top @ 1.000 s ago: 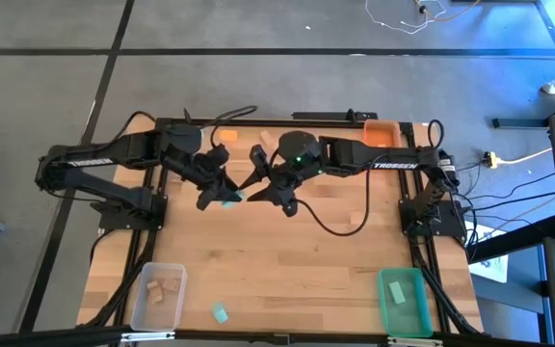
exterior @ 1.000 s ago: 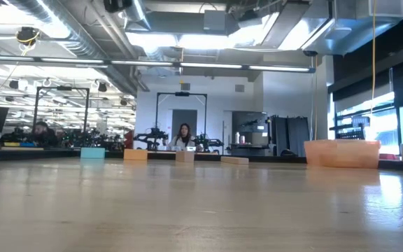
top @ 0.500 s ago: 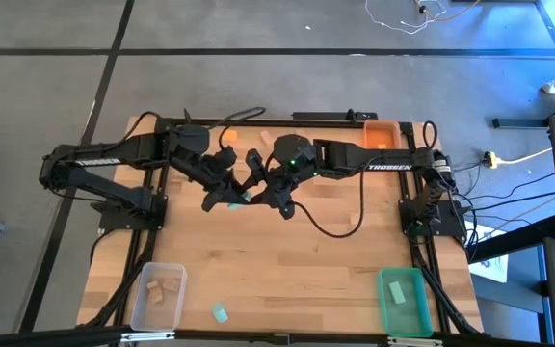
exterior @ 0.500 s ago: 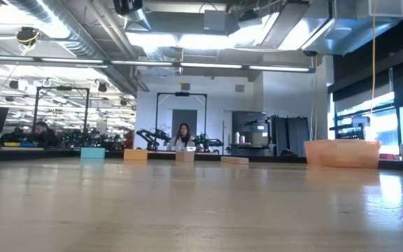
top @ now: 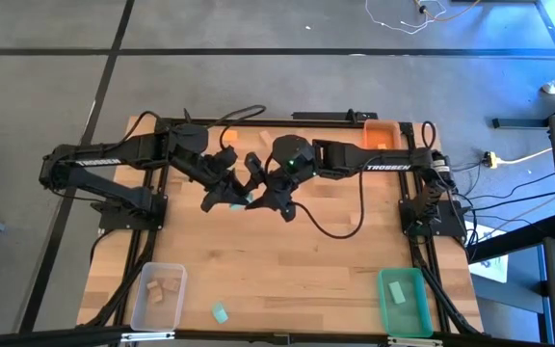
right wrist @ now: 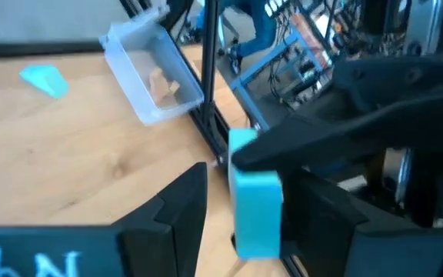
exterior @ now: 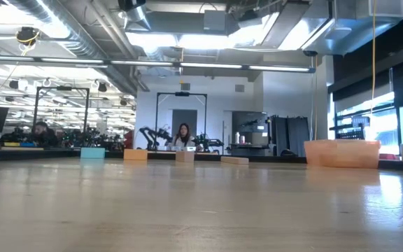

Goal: Sort & place blocks by color
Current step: Put the blue block into the green bin

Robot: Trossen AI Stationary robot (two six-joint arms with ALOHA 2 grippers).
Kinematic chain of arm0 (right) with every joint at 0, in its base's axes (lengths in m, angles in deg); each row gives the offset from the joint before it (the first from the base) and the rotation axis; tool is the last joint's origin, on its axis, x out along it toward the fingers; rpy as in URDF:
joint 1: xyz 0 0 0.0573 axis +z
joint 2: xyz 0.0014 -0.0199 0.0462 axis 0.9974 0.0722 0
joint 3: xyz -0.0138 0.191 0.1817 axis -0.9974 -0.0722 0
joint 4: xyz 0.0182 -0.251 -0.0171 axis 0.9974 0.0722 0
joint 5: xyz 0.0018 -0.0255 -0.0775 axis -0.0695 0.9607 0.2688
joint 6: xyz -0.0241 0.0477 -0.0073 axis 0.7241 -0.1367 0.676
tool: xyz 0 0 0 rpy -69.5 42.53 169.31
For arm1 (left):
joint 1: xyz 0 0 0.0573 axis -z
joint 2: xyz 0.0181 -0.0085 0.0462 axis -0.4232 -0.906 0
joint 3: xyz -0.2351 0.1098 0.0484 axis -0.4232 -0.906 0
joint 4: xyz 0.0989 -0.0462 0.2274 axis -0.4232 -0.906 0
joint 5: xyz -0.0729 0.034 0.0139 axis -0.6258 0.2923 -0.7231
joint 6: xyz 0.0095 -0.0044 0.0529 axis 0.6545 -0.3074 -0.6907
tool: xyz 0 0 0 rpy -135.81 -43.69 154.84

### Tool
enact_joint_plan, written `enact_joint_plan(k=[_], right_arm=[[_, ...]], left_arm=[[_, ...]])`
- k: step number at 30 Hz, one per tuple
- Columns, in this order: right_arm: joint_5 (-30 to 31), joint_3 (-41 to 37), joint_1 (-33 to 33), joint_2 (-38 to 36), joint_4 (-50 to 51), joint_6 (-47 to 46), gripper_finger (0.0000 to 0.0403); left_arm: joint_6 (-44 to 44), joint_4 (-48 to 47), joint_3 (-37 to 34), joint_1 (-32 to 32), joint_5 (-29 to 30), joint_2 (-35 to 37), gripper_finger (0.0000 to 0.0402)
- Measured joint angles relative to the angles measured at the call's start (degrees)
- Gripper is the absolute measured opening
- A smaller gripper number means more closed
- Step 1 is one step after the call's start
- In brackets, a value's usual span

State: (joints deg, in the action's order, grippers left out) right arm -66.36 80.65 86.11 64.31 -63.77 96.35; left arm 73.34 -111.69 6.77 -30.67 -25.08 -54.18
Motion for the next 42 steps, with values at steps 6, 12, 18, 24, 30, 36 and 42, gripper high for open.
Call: enact_joint_plan(k=[6, 12, 18, 24, 30, 36, 42], right_arm=[[-0.4, 0.0, 0.0, 0.9, -1.1, -1.7, 0.0154], [-0.3, 0.0, 0.0, 0.9, -1.8, -1.6, 0.0117], [-0.2, 0.0, 0.0, 0.9, -1.9, -2.2, 0.0067], [0.0, 0.0, 0.0, 0.9, -1.9, -2.8, 0.0058], [2.5, 0.4, 0.0, 0.9, -0.7, -5.7, 0.0058], [6.9, 4.5, 0.0, 1.0, 8.3, -6.5, 0.0058], [9.5, 10.9, 0.0, 1.0, 20.7, -11.8, 0.0058]], left_arm=[[0.0, -0.3, 0.0, 0.0, 0.2, 0.0, 0.0122], [0.0, -0.3, 0.0, 0.0, 0.2, 0.0, 0.0122], [0.2, -0.3, 0.0, 0.0, 0.4, 0.0, 0.0122], [-0.5, -0.4, 0.0, 0.1, 1.1, 0.0, 0.0129], [-3.0, -0.5, 0.0, 0.0, 2.8, 0.0, 0.0175], [-8.0, -5.1, 0.0, 0.0, 5.8, 0.0, 0.0178], [-17.3, -9.3, 0.1, 0.0, 9.5, 0.1, 0.018]])
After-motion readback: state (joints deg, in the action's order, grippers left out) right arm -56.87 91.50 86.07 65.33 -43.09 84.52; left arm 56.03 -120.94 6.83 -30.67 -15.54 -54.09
